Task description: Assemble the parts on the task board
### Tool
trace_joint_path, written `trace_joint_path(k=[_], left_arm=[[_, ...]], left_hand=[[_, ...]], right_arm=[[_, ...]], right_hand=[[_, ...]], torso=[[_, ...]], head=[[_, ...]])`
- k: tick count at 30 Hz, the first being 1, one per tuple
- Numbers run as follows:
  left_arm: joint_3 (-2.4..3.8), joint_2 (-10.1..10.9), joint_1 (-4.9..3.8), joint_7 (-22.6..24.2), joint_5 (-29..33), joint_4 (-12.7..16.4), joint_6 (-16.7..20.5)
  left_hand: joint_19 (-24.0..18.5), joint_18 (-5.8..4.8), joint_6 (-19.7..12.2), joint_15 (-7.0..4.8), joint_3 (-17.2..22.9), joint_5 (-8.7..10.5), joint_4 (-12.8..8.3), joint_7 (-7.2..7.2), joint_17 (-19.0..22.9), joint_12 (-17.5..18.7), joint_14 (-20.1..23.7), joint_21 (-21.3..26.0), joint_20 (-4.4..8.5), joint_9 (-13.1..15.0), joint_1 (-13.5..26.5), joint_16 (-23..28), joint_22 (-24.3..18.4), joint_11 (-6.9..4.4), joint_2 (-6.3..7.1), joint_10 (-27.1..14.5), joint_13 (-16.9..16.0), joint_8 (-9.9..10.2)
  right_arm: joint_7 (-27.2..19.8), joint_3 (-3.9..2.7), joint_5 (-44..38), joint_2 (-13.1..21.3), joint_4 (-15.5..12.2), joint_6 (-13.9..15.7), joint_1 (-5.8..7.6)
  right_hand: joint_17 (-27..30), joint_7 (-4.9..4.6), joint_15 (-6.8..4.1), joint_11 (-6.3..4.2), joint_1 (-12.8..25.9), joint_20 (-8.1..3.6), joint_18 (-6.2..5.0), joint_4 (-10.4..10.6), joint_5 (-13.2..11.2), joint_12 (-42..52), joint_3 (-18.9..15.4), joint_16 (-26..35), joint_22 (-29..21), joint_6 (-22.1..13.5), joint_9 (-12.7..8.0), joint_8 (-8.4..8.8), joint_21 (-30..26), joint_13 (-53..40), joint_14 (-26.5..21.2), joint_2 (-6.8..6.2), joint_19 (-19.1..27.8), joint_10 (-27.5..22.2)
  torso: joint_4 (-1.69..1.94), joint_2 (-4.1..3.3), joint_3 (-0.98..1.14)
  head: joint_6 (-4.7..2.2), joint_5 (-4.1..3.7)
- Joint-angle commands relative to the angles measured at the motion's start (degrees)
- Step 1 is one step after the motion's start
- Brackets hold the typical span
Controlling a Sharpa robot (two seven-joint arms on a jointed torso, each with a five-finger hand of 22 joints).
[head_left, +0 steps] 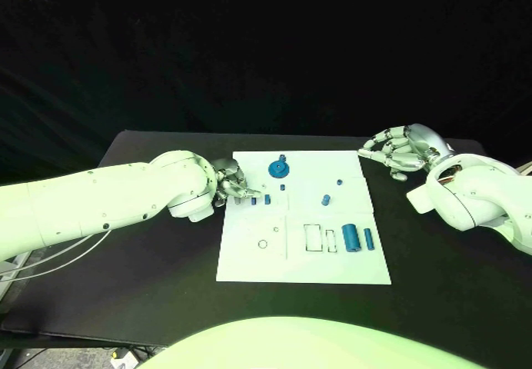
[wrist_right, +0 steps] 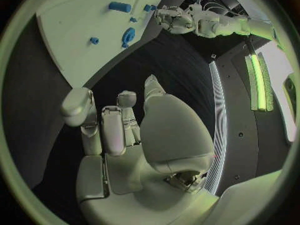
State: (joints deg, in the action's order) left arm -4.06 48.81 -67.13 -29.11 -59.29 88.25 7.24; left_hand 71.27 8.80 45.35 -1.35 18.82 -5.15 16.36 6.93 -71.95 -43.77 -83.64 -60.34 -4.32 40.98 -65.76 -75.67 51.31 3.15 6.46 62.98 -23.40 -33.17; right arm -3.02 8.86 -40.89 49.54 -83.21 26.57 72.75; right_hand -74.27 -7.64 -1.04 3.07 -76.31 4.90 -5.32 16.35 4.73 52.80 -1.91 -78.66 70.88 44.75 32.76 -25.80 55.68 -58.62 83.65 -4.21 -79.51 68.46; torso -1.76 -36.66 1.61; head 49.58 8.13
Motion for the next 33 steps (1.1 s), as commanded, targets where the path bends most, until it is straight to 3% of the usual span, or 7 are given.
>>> trace_joint_path(k=[1, 33], left_arm=[[0.04, -0.2, 0.06, 0.0, 0.0, -0.1, -0.7], [-0.17, -2.0, 0.38, 0.0, 1.1, -2.4, -2.3]], left_hand=[[0.7, -1.03, -0.1, -0.46, -1.1, -0.72, 0.3, -0.67, -1.0, -0.8, -1.0, -1.2, 0.08, 1.1, -0.2, -1.2, 1.2, -1.17, -0.76, 0.1, -1.1, -1.7], [0.5, -1.05, -0.3, -0.64, 0.6, -0.75, 0.1, -0.95, -1.0, -0.9, -0.8, -1.6, 0.22, 1.1, -2.2, -1.2, 1.6, -1.41, -0.51, -0.1, -1.4, -3.5]], right_arm=[[-0.1, -0.01, 0.0, 0.0, 0.0, -0.1, -0.04], [-0.1, -0.01, -0.1, 0.0, -0.2, -0.1, -0.04]], right_hand=[[-1.6, 0.18, -0.43, -0.3, 0.5, -0.44, -0.92, 0.1, -0.5, -0.1, -2.6, 0.9, -0.3, 0.2, 0.8, 0.95, -0.5, 0.3, 2.7, 2.31, -0.3, -0.5], [-1.6, 0.19, -0.44, -0.31, 0.4, -0.45, -0.9, 0.1, -0.5, -0.1, -2.6, 0.9, -0.3, 0.3, 0.8, 0.95, -0.5, 0.4, 2.7, 2.42, -0.3, -0.5]], torso=[[0.05, -0.02, -0.01], [0.04, -0.01, 0.02]], head=[[0.07, -0.08], [0.35, -0.43]])
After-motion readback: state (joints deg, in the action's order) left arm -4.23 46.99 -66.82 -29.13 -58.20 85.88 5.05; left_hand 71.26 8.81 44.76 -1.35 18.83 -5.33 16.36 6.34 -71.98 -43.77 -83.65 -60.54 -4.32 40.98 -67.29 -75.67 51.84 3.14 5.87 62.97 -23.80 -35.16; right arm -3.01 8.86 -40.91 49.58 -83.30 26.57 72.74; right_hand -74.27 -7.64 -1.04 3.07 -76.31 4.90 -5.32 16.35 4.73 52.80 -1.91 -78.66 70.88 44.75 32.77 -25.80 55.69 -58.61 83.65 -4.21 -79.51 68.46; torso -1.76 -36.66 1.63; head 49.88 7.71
